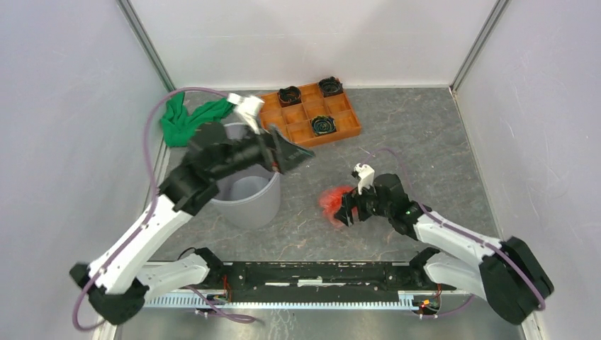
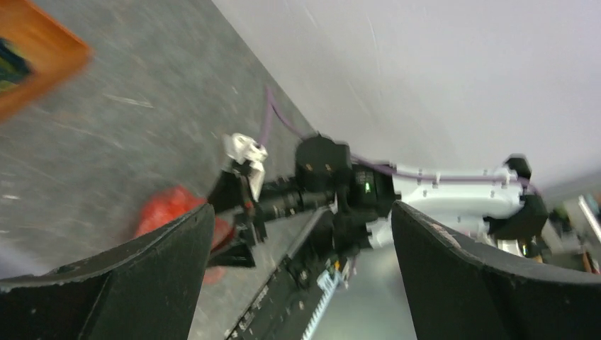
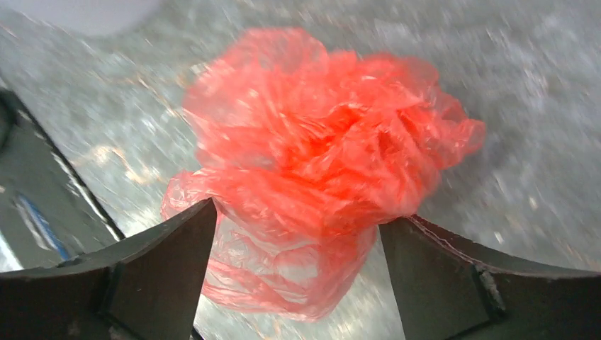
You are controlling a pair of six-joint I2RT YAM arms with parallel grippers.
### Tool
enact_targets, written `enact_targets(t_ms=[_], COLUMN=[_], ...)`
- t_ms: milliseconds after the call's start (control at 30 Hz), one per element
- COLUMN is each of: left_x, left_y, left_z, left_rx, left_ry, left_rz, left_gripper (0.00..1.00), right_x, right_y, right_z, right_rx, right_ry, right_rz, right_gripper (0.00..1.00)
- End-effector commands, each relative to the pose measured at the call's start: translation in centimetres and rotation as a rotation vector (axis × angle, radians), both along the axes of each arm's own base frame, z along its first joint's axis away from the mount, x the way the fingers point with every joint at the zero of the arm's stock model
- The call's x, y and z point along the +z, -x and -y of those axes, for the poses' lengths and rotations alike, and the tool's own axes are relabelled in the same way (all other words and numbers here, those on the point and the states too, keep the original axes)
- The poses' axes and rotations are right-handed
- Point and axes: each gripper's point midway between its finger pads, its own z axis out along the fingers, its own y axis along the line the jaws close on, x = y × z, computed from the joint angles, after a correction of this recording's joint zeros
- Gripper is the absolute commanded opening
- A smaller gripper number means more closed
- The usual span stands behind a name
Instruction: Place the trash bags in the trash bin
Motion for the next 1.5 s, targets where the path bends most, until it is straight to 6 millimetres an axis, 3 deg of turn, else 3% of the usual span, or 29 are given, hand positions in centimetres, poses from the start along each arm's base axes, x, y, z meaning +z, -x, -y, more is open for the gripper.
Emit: enact_targets(t_ms=[0, 100, 167, 300, 433, 533, 700, 767, 833, 867, 933, 967, 1033, 1200, 1333, 1400, 1467], left_x=[-0.1, -1.3, -2.4, -4.1, -6.4, -9.0, -12.4, -13.6, -14.5, -14.8, -14.9, -14.9, -15.0, -15.1, -15.2, -15.2, -14.9], left_y=[1.4, 2.3, 3.0, 4.2, 5.3, 6.0, 6.5, 6.5, 6.5, 6.5, 6.5, 6.5, 6.5, 6.7, 7.0, 7.2, 7.3], left_z=[6.0, 8.5, 9.8, 10.9, 11.3, 11.9, 12.6, 12.7, 12.8, 12.9, 13.0, 13.0, 13.1, 13.2, 13.2, 13.1, 13.0], left_rx=[-0.040, -0.030, -0.041, -0.031, -0.034, -0.049, -0.055, -0.050, -0.045, -0.046, -0.043, -0.041, -0.042, -0.042, -0.043, -0.040, -0.038], left_ry=[-0.088, -0.164, -0.193, -0.217, -0.199, -0.223, -0.288, -0.311, -0.332, -0.337, -0.341, -0.341, -0.342, -0.341, -0.341, -0.339, -0.332], left_rz=[0.085, 0.109, 0.107, 0.097, 0.030, -0.024, -0.070, -0.088, -0.103, -0.106, -0.110, -0.110, -0.111, -0.115, -0.117, -0.119, -0.116], left_gripper=[1.00, 1.00, 1.00, 1.00, 1.00, 1.00, 1.00, 1.00, 1.00, 1.00, 1.00, 1.00, 1.00, 1.00, 1.00, 1.00, 1.00], right_x=[-1.5, -0.2, 1.0, 2.8, 3.8, 3.9, 4.7, 5.2, 4.6, 4.1, 3.1, 2.6, 2.0, 1.4, 1.5, 1.0, 0.8], right_y=[1.2, 0.6, 0.3, -0.5, -1.4, -1.6, -1.2, -1.2, -1.9, -2.1, -2.1, -2.0, -1.8, -0.5, -0.6, -1.0, -1.4], right_z=[4.9, 7.2, 7.3, 6.1, 5.9, 6.6, 6.9, 7.6, 10.1, 11.2, 12.5, 12.5, 11.5, 6.6, 4.4, 4.2, 3.6], right_rx=[-0.057, -0.171, -0.227, -0.264, -0.284, -0.311, -0.312, -0.334, -0.478, -0.546, -0.625, -0.634, -0.608, -0.402, -0.320, -0.328, -0.302], right_ry=[0.204, 0.257, 0.205, 0.076, 0.047, 0.059, 0.045, 0.065, 0.135, 0.167, 0.209, 0.207, 0.166, -0.026, -0.123, -0.142, -0.141], right_rz=[0.021, 0.064, 0.090, 0.135, 0.186, 0.207, 0.226, 0.239, 0.223, 0.204, 0.166, 0.142, 0.099, 0.028, 0.036, 0.038, 0.042], right_gripper=[0.96, 0.98, 0.90, 0.60, 0.17, 0.00, 0.01, 0.19, 0.49, 0.59, 0.73, 0.75, 0.76, 0.73, 0.52, 0.46, 0.27])
